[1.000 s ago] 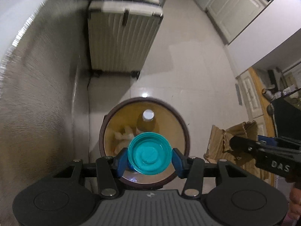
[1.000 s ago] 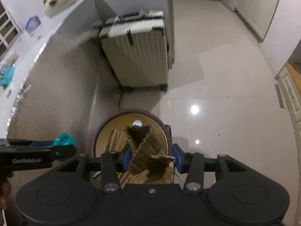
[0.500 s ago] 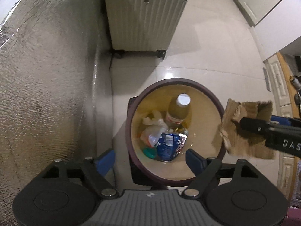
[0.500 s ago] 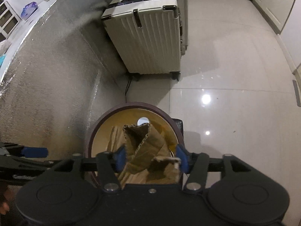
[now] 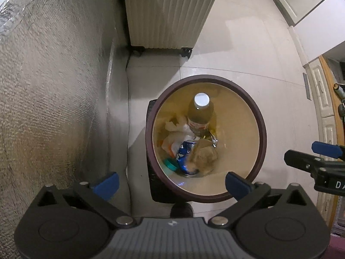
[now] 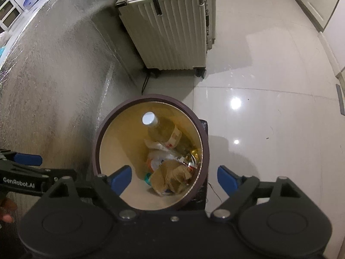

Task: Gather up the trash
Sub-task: 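Open the left tool over the bin while the right tool releases the cardboard, then move both open tools back from the bin toward the table, then grasp the white plastic bag with the left tool while the right tool grasps the blue snack bag, then carry the white bag with the left tool while the right tool carries the blue bag to the bin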

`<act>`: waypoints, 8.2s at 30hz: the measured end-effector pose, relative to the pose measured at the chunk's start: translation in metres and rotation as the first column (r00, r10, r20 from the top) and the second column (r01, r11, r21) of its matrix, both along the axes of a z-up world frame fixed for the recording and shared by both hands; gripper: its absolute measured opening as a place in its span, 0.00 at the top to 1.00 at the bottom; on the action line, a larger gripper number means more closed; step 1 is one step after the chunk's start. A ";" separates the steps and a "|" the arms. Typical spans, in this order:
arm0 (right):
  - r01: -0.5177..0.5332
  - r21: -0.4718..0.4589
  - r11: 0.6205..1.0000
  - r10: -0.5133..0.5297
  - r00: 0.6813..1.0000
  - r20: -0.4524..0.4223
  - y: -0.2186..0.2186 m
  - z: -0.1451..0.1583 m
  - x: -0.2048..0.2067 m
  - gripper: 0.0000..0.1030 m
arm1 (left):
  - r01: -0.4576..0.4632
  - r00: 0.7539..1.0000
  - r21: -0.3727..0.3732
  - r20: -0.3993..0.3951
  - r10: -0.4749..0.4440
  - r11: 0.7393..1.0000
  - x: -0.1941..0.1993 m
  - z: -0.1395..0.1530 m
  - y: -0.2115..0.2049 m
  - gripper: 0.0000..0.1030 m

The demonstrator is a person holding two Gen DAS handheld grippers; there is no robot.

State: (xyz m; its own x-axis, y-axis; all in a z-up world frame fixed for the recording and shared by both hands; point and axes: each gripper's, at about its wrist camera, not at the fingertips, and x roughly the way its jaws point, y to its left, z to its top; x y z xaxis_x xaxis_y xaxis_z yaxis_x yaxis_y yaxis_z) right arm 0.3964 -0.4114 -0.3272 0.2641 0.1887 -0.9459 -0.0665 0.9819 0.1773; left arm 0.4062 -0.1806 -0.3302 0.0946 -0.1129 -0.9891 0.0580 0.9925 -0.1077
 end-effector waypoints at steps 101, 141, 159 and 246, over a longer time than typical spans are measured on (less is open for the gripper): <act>-0.256 -0.041 0.966 0.246 0.855 0.456 0.271 0.216 -0.171 0.00 | -0.368 0.735 -0.101 0.577 0.356 0.924 -0.267 0.253 0.299 0.00; -0.484 0.073 0.872 0.407 0.800 0.441 0.454 0.134 0.155 0.23 | -0.162 0.764 -0.018 0.631 0.137 0.987 0.067 0.232 0.393 0.00; -0.540 0.152 0.828 0.455 0.805 0.381 0.417 0.118 0.143 0.48 | 0.114 0.834 0.188 0.515 -0.197 0.976 0.208 0.163 0.393 0.20; -0.324 0.027 0.946 0.256 0.793 0.553 0.348 0.272 -0.169 0.61 | -0.288 0.728 -0.075 0.631 0.269 0.955 -0.248 0.281 0.318 0.57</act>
